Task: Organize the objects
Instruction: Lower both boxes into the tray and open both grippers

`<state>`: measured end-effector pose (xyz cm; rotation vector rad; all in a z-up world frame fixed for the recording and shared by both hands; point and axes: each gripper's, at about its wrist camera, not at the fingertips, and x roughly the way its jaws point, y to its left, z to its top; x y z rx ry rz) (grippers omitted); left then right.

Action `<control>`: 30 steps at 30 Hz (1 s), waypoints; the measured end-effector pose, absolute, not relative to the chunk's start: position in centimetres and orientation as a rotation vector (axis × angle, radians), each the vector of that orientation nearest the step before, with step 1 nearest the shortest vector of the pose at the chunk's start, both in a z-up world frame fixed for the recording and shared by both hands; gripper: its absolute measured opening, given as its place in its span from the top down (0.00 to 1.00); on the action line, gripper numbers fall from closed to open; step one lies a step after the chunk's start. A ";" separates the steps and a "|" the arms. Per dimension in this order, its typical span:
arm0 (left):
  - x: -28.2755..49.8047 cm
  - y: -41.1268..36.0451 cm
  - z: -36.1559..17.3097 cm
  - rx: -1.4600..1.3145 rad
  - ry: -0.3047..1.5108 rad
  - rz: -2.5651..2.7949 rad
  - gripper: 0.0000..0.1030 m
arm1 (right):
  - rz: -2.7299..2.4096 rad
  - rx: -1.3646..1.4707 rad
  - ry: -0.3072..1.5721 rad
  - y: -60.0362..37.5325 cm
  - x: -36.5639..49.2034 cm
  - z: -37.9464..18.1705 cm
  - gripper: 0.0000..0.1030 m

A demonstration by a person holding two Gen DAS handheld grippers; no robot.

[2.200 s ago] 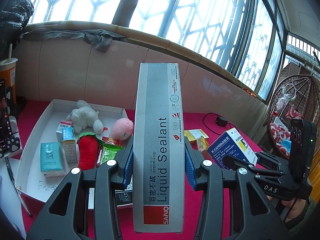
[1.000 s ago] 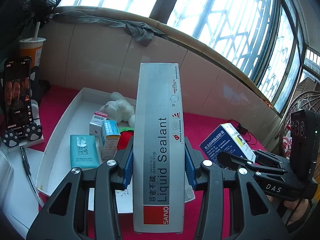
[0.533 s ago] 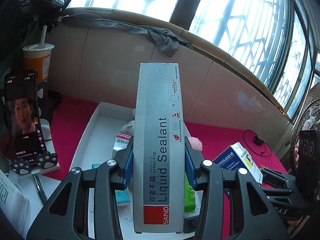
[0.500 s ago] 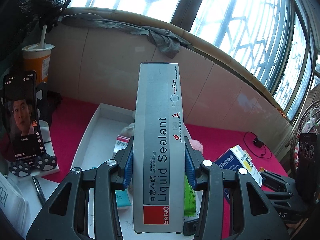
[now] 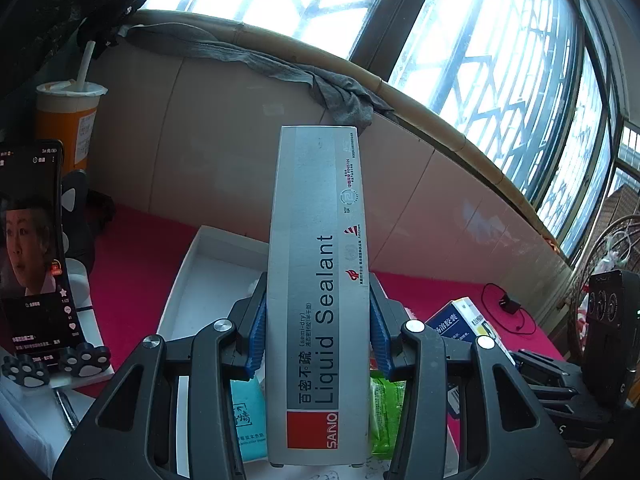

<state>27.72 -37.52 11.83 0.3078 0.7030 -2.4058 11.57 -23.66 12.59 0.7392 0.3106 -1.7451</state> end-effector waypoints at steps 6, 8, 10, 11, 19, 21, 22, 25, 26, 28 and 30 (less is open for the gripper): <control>28.3 -39.1 10.8 0.306 0.826 -2.392 0.59 | -1.747 0.745 0.309 -24.9 11.9 12.3 0.51; 28.1 -39.3 10.3 0.329 0.851 -2.391 0.59 | -1.756 0.744 0.310 -25.5 11.9 12.2 0.51; 27.8 -39.4 9.8 0.353 0.866 -2.392 0.59 | -1.763 0.752 0.306 -25.9 11.7 12.0 0.51; 27.6 -39.4 9.6 0.358 0.872 -2.393 0.59 | -1.765 0.756 0.304 -26.0 11.7 11.9 0.51; 27.4 -39.5 8.9 0.392 0.935 -2.403 0.59 | -1.797 0.768 0.325 -28.1 10.1 10.8 0.50; 27.5 -39.6 8.7 0.398 0.941 -2.397 0.59 | -1.804 0.778 0.327 -28.9 9.4 10.6 0.50; 27.5 -39.6 8.7 0.396 0.940 -2.395 0.59 | -1.808 0.781 0.324 -29.2 9.1 10.5 0.50; 27.7 -39.5 8.8 0.383 0.929 -2.399 0.59 | -1.809 0.770 0.310 -29.8 8.8 10.7 0.50; 27.8 -39.5 8.9 0.377 0.923 -2.402 0.59 | -1.809 0.764 0.304 -29.7 8.9 10.8 0.50; 27.8 -39.4 9.0 0.364 0.912 -2.401 0.59 | -1.821 0.750 0.300 -29.4 9.0 10.9 0.40; 28.1 -39.3 9.1 0.337 0.901 -2.395 0.49 | -1.832 0.737 0.294 -28.9 9.1 11.0 0.29</control>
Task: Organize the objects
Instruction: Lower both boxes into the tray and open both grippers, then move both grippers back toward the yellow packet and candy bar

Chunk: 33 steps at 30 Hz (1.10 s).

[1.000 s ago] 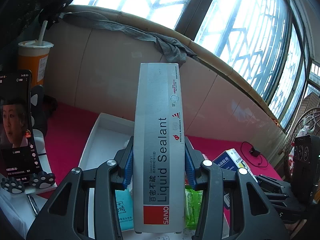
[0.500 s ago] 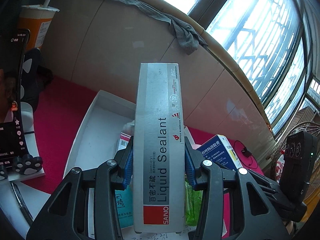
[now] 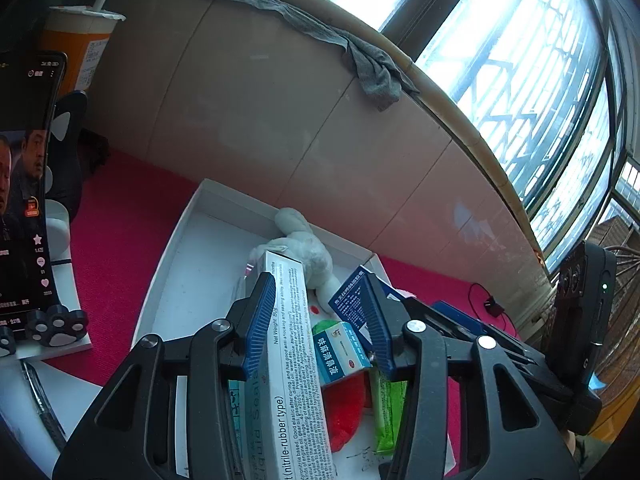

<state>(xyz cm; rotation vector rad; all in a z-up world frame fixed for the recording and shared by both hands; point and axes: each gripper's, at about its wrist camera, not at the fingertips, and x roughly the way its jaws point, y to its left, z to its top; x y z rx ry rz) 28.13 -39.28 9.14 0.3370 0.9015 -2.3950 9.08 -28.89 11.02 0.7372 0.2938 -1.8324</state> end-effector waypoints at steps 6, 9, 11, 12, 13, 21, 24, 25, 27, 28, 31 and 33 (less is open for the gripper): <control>29.7 -38.5 10.2 0.164 0.879 -2.414 0.00 | -1.866 0.690 0.267 -25.9 9.6 11.9 0.16; 30.0 -37.9 11.1 0.083 0.888 -2.480 0.00 | -1.874 0.632 0.234 -23.4 10.3 12.8 0.00; 29.8 -37.3 11.7 0.074 0.860 -2.515 0.00 | -1.878 0.584 0.216 -21.6 10.9 13.4 0.00; 29.6 -36.9 11.9 0.077 0.842 -2.532 0.00 | -1.885 0.562 0.216 -20.9 11.1 13.7 0.00; 29.4 -36.6 12.1 0.080 0.825 -2.549 0.00 | -1.894 0.541 0.219 -20.2 11.3 14.0 0.00; 27.2 -34.2 12.8 0.169 0.676 -2.617 0.00 | -1.940 0.538 0.207 -16.3 10.6 14.0 0.00; 26.8 -34.1 12.5 0.193 0.667 -2.621 0.00 | -1.949 0.567 0.208 -15.9 10.0 13.5 0.00; 26.7 -34.0 12.5 0.198 0.664 -2.621 0.00 | -1.951 0.573 0.206 -15.8 9.9 13.4 0.00; 26.5 -34.0 12.4 0.205 0.662 -2.620 0.00 | -1.951 0.576 0.203 -15.7 9.8 13.4 0.00; 26.5 -34.0 12.4 0.207 0.662 -2.620 0.00 | -1.951 0.574 0.203 -15.7 9.8 13.4 0.00; 26.5 -33.9 12.3 0.210 0.659 -2.620 0.00 | -1.952 0.574 0.202 -15.6 9.7 13.4 0.00; 26.4 -33.9 12.3 0.212 0.654 -2.621 0.00 | -1.955 0.578 0.202 -15.5 9.6 13.3 0.00</control>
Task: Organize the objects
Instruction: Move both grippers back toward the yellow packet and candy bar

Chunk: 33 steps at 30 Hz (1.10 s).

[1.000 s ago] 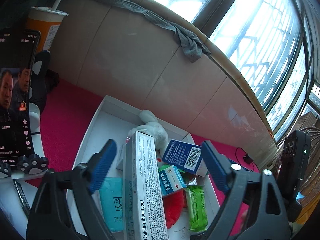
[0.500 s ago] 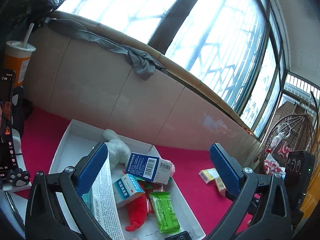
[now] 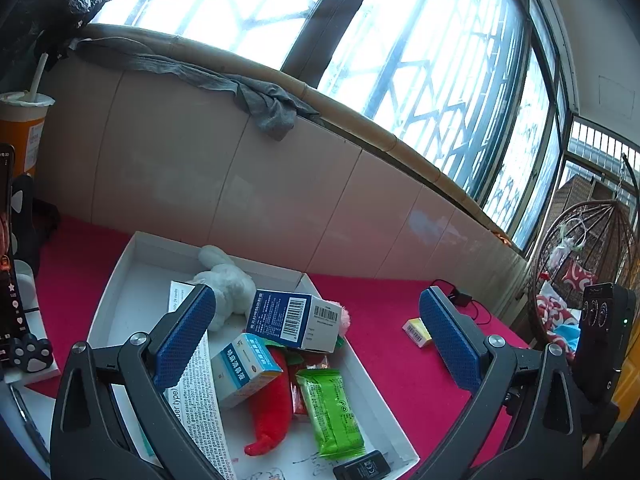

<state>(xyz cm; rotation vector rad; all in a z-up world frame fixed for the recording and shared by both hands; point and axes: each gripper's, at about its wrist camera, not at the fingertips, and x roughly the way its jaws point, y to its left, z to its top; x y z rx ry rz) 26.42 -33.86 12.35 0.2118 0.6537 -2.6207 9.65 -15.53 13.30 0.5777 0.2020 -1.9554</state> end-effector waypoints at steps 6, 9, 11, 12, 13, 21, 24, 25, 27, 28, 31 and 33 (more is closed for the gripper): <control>26.0 -33.6 12.2 0.230 0.641 -2.618 0.00 | -1.968 0.587 0.200 -15.0 9.2 13.1 0.00; 25.9 -33.4 12.1 0.238 0.634 -2.619 0.00 | -1.974 0.597 0.205 -14.6 9.0 12.8 0.00; 25.9 -33.4 12.1 0.241 0.629 -2.622 0.00 | -1.979 0.606 0.203 -14.4 8.7 12.7 0.00; 25.8 -33.3 12.1 0.243 0.626 -2.622 0.00 | -1.984 0.612 0.201 -14.2 8.5 12.6 0.00; 25.8 -33.3 12.1 0.246 0.622 -2.623 0.00 | -1.990 0.616 0.199 -14.0 8.3 12.6 0.00; 25.5 -33.0 12.0 0.257 0.605 -2.622 0.00 | -2.076 0.633 0.203 -9.9 6.1 11.9 0.00; 25.5 -32.9 12.1 0.250 0.620 -2.638 0.00 | -2.119 0.671 0.183 -8.0 4.5 11.3 0.00; 25.4 -32.7 12.2 0.247 0.614 -2.644 0.00 | -2.131 0.687 0.172 -7.4 4.0 11.2 0.00; 25.2 -32.1 12.4 0.253 0.585 -2.655 0.00 | -2.146 0.716 0.137 -6.4 3.0 11.0 0.00; 25.1 -31.8 12.5 0.254 0.576 -2.659 0.00 | -2.151 0.726 0.119 -6.0 2.7 10.9 0.00; 24.7 -31.3 12.5 0.264 0.602 -2.653 0.00 | -2.159 0.734 0.087 -5.1 1.9 11.0 0.00; 24.2 -30.7 12.7 0.280 0.605 -2.642 0.00 | -2.160 0.738 0.079 -4.8 1.7 11.0 0.00</control>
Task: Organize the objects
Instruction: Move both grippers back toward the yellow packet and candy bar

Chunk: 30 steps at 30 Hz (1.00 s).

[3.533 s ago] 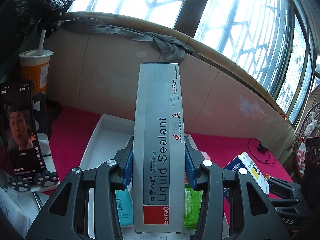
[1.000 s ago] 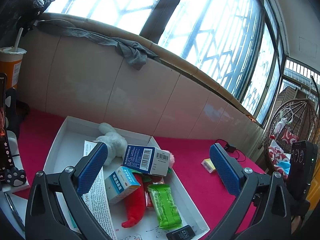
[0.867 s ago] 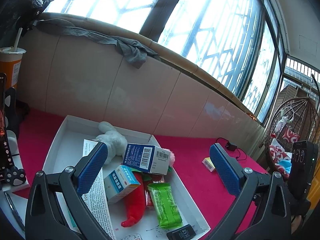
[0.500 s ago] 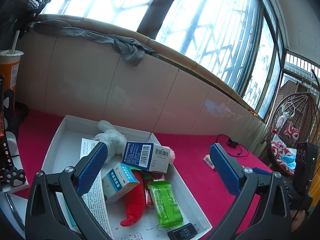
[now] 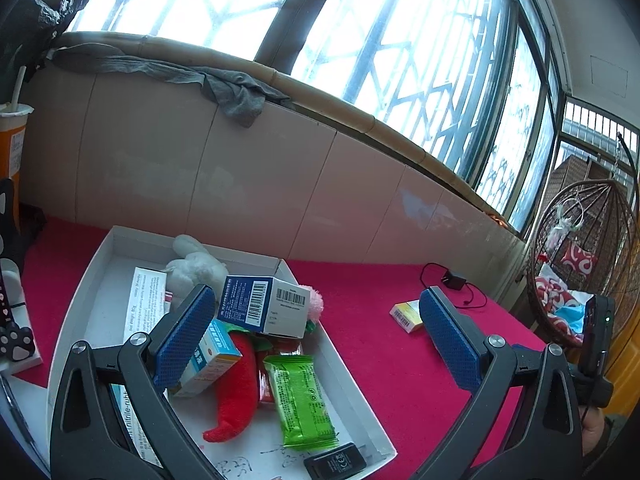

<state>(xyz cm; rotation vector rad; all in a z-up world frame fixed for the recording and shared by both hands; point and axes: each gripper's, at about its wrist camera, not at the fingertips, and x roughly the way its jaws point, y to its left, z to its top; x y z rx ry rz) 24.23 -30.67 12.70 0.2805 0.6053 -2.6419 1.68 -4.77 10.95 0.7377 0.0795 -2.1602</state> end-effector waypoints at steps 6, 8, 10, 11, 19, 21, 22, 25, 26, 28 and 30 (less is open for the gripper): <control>22.1 -28.2 13.0 0.388 0.523 -2.632 0.00 | -2.151 0.773 0.022 -3.6 0.7 10.5 0.00; 21.2 -27.8 12.7 0.440 0.529 -2.607 0.00 | -2.153 0.779 0.007 -3.1 0.3 10.4 0.00; 20.3 -27.5 12.3 0.484 0.557 -2.591 0.00 | -2.164 0.781 -0.010 -2.4 -0.2 10.4 0.00; 19.8 -27.4 12.1 0.507 0.569 -2.586 0.00 | -2.171 0.784 -0.019 -1.9 -0.5 10.4 0.00; 14.9 -24.5 10.2 0.728 0.524 -2.602 0.00 | -2.247 0.859 -0.078 2.5 -3.7 8.5 0.00; 13.3 -23.6 9.6 0.786 0.501 -2.610 0.00 | -2.263 0.886 -0.096 3.8 -4.7 7.8 0.00; 12.5 -23.1 9.3 0.815 0.489 -2.610 0.00 | -2.277 0.894 -0.103 4.5 -5.3 7.6 0.00; 9.6 -22.0 8.4 0.910 0.510 -2.613 0.00 | -2.330 0.904 -0.099 6.2 -7.3 7.4 0.00; 8.5 -21.8 8.1 0.943 0.545 -2.617 0.00 | -2.351 0.901 -0.085 6.5 -8.2 7.4 0.00; 6.1 -21.7 7.5 1.001 0.626 -2.623 0.00 | -2.386 0.911 -0.049 6.6 -10.4 7.2 0.00; 3.9 -21.6 7.2 1.029 0.682 -2.626 0.00 | -2.367 0.967 -0.022 6.2 -12.9 6.8 0.00</control>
